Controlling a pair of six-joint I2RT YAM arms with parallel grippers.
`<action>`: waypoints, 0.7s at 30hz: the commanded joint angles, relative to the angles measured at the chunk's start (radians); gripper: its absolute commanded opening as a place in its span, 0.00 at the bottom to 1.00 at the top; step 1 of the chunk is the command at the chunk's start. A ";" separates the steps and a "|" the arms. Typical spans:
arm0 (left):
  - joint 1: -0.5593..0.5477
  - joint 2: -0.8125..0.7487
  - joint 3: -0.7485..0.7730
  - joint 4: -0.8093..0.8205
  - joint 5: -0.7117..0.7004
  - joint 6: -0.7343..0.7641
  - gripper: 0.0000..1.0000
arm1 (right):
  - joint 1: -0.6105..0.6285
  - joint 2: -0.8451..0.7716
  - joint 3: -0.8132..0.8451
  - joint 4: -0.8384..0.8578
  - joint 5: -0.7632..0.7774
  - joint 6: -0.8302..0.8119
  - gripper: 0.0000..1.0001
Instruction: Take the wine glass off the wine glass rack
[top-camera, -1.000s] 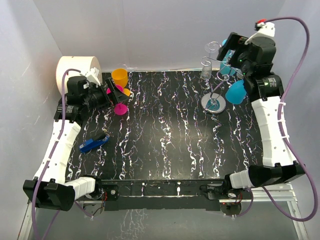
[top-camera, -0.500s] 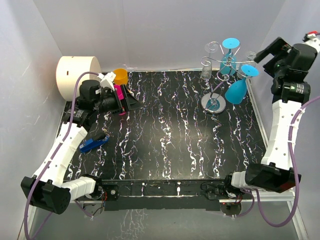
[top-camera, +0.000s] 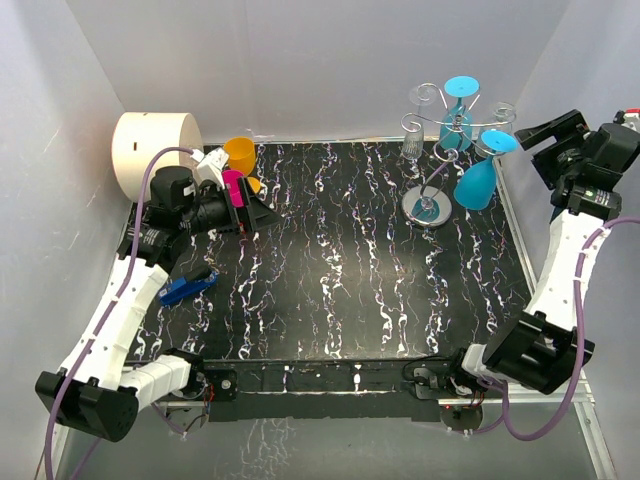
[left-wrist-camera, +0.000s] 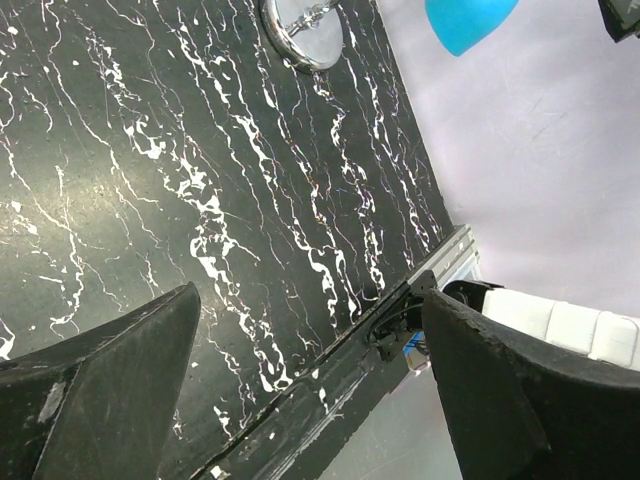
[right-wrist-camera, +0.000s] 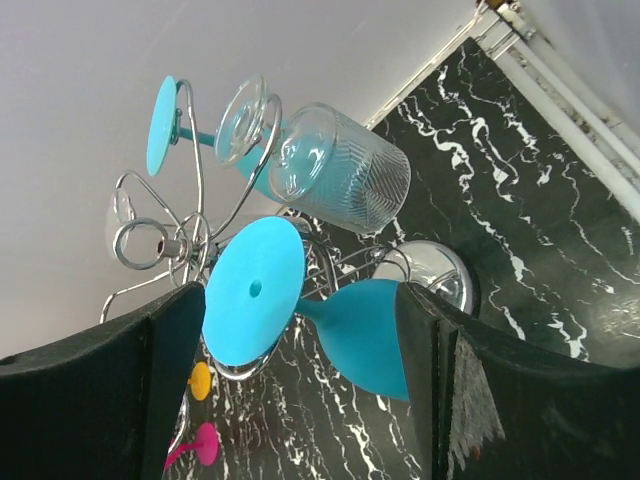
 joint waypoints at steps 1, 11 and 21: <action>-0.003 -0.032 -0.007 -0.031 0.014 0.036 0.92 | -0.012 -0.008 -0.041 0.168 -0.103 0.079 0.74; -0.003 -0.033 -0.003 -0.037 0.012 0.044 0.92 | -0.013 -0.008 -0.136 0.295 -0.166 0.167 0.61; -0.003 -0.025 0.007 -0.048 -0.002 0.052 0.92 | -0.013 0.021 -0.166 0.398 -0.207 0.233 0.50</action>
